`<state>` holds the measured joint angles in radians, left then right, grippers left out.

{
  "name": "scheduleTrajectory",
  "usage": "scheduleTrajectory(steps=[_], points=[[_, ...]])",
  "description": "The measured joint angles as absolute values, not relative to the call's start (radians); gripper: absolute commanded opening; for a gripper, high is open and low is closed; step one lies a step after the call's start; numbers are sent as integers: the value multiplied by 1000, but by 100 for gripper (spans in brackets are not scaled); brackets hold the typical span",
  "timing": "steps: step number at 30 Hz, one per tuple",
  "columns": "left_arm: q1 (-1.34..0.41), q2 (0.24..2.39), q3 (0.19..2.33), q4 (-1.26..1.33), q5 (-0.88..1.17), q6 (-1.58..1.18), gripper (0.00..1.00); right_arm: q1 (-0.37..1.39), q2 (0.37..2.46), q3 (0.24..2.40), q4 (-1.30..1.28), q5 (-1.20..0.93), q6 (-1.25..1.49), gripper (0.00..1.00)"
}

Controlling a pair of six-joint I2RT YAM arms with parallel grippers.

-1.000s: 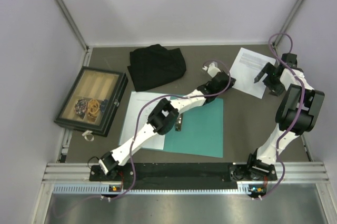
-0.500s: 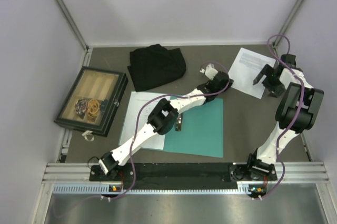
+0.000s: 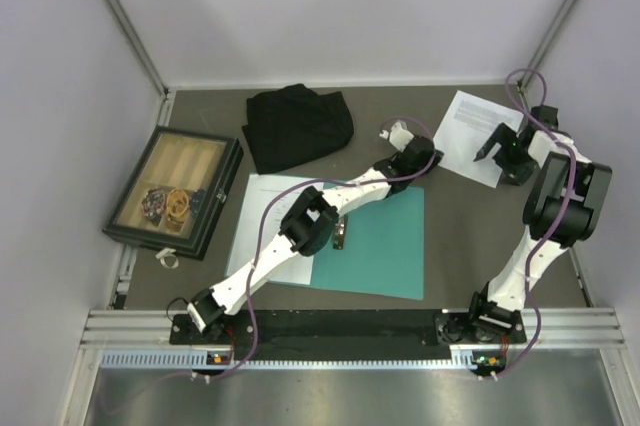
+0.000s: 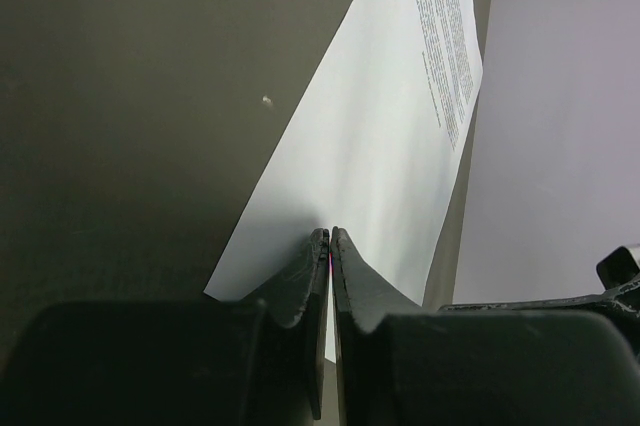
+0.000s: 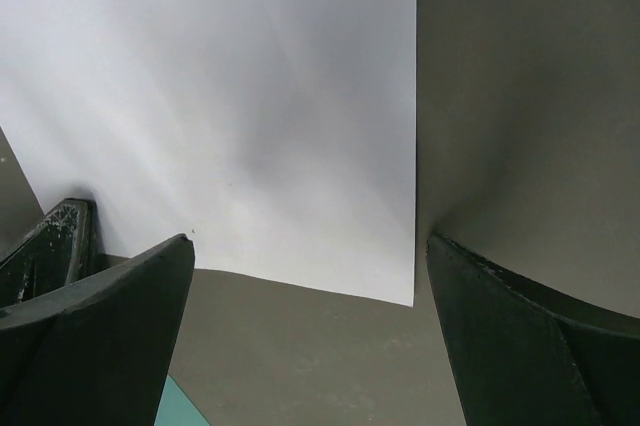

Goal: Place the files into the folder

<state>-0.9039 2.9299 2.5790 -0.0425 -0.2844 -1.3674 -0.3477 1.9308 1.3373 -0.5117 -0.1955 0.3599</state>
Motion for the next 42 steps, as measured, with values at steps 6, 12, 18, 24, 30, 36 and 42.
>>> scheduleTrajectory(steps=[6, 12, 18, 24, 30, 36, 42], points=[[-904, 2930, 2579, -42, -279, -1367, 10, -348, 1938, 1338, -479, -221, 361, 99], [-903, 2930, 2579, -41, -275, -1364, 10, -350, 1952, 1335, -401, -316, 385, 99], [-900, 2930, 2576, -37, -263, -1360, 10, -350, 1969, 1326, -326, -443, 406, 99], [-896, 2930, 2571, -29, -246, -1360, 10, -350, 1974, 1320, -299, -484, 401, 99], [-888, 2930, 2564, -18, -216, -1362, 10, -354, 2008, 1345, -265, -527, 397, 99], [-877, 2930, 2558, -6, -176, -1362, 10, -355, 2049, 1385, -222, -561, 412, 99], [-870, 2930, 2555, -1, -144, -1363, 10, -355, 2091, 1452, -236, -549, 406, 99]])
